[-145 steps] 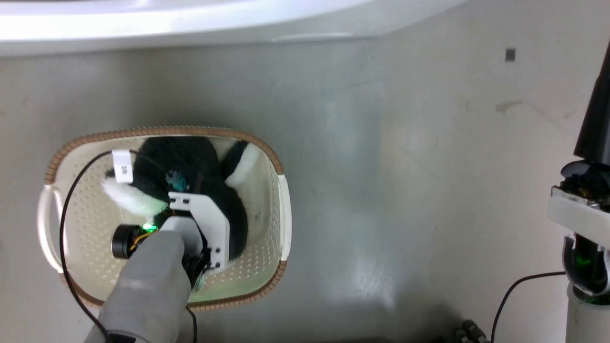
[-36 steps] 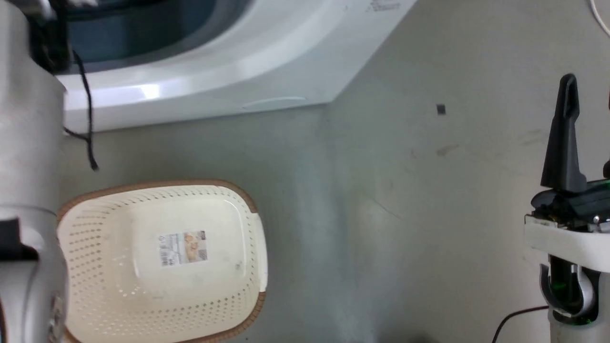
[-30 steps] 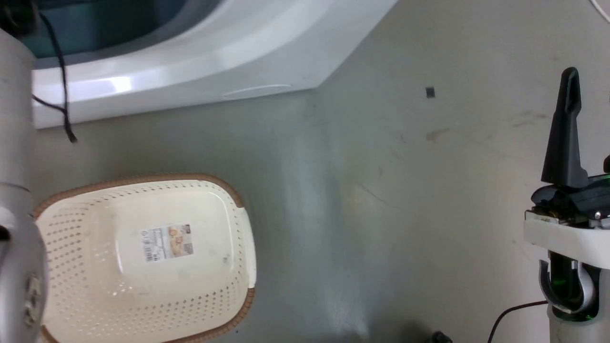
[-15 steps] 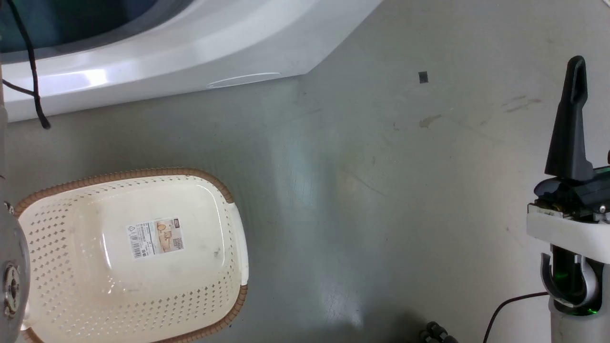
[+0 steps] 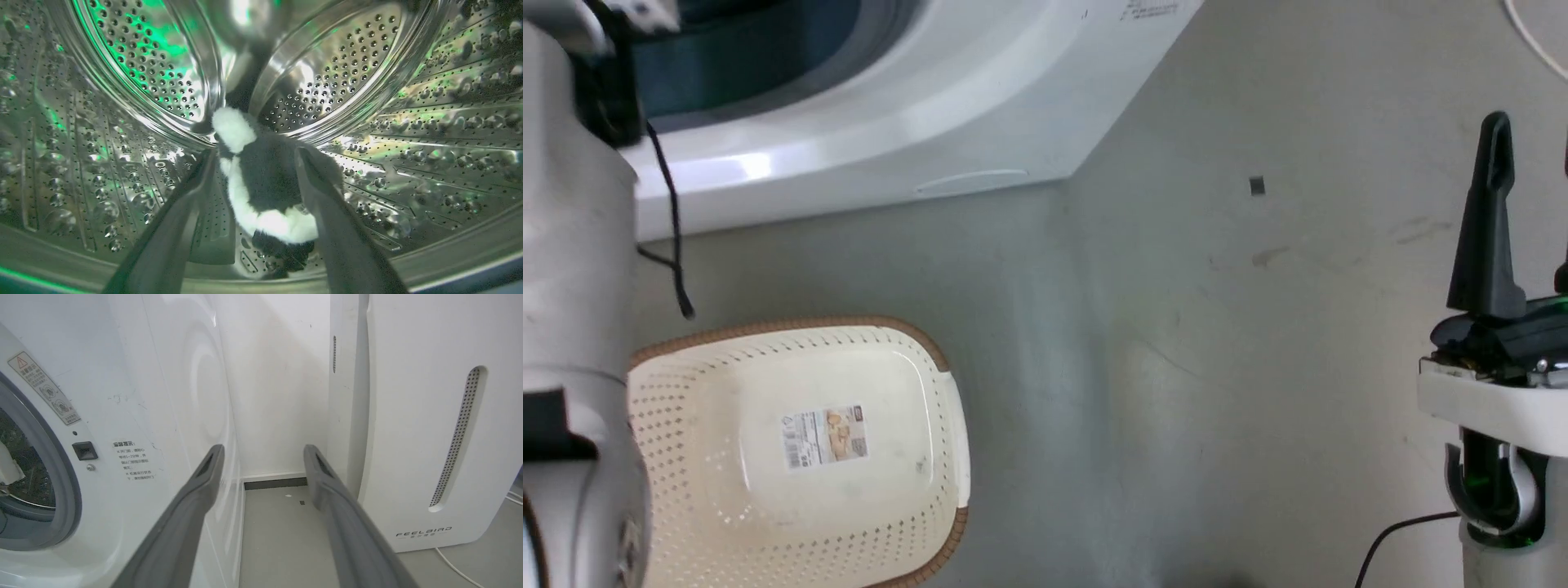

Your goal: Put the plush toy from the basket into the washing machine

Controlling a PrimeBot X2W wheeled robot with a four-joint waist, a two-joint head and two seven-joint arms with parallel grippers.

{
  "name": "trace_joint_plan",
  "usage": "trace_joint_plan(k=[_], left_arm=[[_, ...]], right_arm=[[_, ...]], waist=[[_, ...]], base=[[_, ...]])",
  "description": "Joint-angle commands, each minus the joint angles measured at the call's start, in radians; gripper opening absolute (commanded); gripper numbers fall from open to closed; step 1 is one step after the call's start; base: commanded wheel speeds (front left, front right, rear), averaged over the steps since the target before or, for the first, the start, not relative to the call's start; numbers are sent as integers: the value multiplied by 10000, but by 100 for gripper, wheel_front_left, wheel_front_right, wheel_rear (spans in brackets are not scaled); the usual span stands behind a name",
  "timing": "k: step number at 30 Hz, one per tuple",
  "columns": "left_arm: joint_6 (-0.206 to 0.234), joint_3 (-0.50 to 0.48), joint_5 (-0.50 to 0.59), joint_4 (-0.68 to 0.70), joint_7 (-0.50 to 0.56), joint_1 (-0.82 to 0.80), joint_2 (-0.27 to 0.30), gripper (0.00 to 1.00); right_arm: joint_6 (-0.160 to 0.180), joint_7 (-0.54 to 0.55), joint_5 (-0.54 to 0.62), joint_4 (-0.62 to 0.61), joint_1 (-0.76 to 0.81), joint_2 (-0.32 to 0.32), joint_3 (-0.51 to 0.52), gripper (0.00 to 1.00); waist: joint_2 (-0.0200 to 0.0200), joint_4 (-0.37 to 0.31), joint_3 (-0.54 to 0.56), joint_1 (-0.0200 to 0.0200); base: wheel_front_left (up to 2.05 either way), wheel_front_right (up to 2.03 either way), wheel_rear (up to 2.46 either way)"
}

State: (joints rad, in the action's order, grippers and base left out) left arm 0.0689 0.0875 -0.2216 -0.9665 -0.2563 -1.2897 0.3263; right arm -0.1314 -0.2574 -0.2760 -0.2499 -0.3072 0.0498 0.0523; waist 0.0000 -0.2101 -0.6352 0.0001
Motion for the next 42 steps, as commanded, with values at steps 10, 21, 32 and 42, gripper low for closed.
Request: trace_joint_plan(k=[10, 21, 32, 42], left_arm=[[30, -394, 165, 1223, -55, 2768, -492, 100], [34, -731, 591, 3039, -55, 5421, -1320, 100], [-144, -1029, 1186, 5397, -55, 7927, -1892, 100], [-629, -1190, 1505, 7089, -55, 10209, -2273, 100]], right_arm=[[7, -44, 400, 194, 766, 4, 127, 100], [7, -44, 693, 443, 1620, 4, 231, 100], [7, -44, 766, 635, 2424, 4, 273, 100], [7, -44, 816, 718, 3296, 4, 418, 100]], waist=[[0, 571, 1589, -1], [0, 1233, 2916, -1], [0, 1580, 4114, -1], [0, 1943, 5149, -1]], base=[[0, 0, 0], [0, 0, 0], [0, 0, 0], [0, 0, 0]])
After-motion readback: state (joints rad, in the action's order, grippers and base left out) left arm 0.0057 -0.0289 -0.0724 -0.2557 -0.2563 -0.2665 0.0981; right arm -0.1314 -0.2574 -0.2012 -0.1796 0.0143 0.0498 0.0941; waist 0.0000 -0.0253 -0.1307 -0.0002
